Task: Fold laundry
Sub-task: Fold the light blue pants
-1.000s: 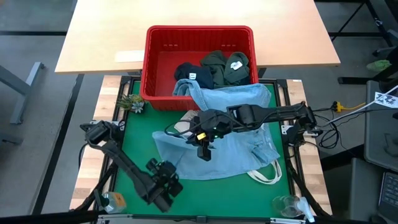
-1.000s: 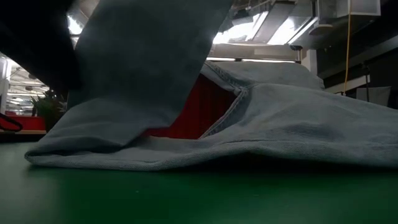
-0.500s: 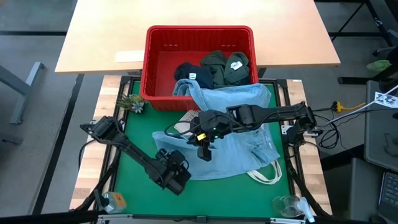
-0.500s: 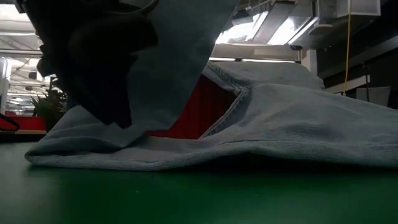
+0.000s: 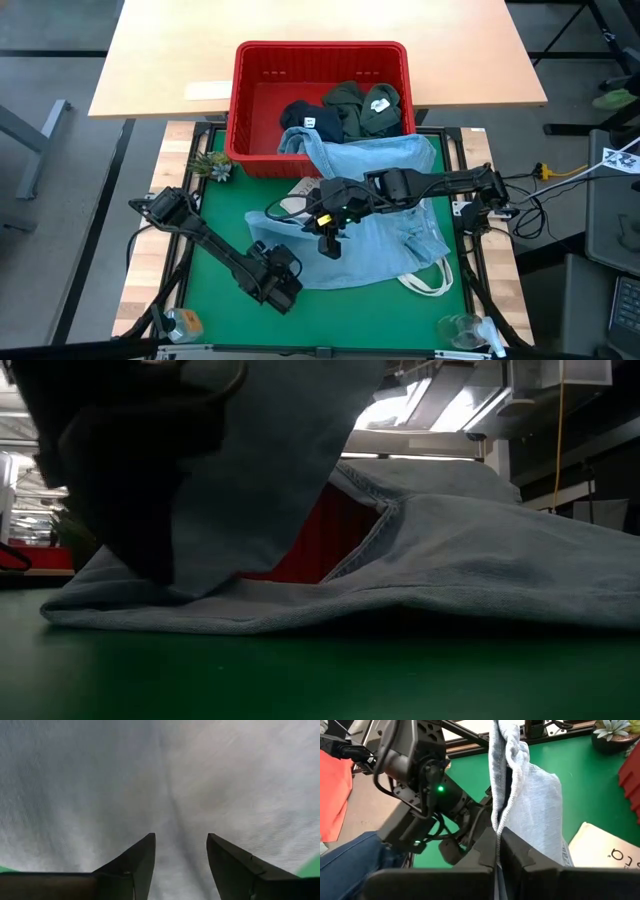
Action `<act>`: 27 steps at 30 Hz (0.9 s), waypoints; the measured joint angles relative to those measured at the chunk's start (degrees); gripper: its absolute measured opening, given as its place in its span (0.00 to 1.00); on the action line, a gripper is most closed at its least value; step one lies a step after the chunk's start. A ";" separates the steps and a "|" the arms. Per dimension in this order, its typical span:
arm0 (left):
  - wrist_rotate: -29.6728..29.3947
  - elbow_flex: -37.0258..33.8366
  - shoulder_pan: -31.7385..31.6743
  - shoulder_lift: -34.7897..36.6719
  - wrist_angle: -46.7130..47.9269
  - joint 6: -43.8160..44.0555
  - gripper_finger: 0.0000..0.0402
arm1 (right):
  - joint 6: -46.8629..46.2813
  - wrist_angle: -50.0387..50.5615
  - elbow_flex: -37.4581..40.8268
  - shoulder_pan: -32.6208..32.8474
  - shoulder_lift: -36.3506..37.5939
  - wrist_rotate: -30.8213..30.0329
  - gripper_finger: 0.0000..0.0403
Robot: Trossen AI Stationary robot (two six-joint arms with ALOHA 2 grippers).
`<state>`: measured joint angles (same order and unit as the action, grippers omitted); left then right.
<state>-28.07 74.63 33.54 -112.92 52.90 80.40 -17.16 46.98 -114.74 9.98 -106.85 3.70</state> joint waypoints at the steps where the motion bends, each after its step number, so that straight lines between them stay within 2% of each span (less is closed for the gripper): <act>1: 0.59 -0.62 0.00 0.00 -0.01 0.03 0.41 | -0.45 -0.02 0.00 0.00 0.00 0.00 0.03; 8: 1.67 -2.29 0.14 0.00 -0.07 1.93 0.33 | -0.58 -0.04 0.00 0.00 0.00 0.00 0.03; 16: -0.03 -2.29 2.58 0.00 0.20 3.62 0.02 | -0.80 0.33 0.00 -0.30 0.00 -1.11 0.03; 27: -11.67 -2.29 11.47 0.09 0.59 12.51 0.01 | -8.63 11.60 0.04 -3.90 -0.02 -2.10 0.03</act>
<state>-39.73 72.34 45.01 -112.84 53.50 92.91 -25.79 58.58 -114.69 6.07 -106.87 1.61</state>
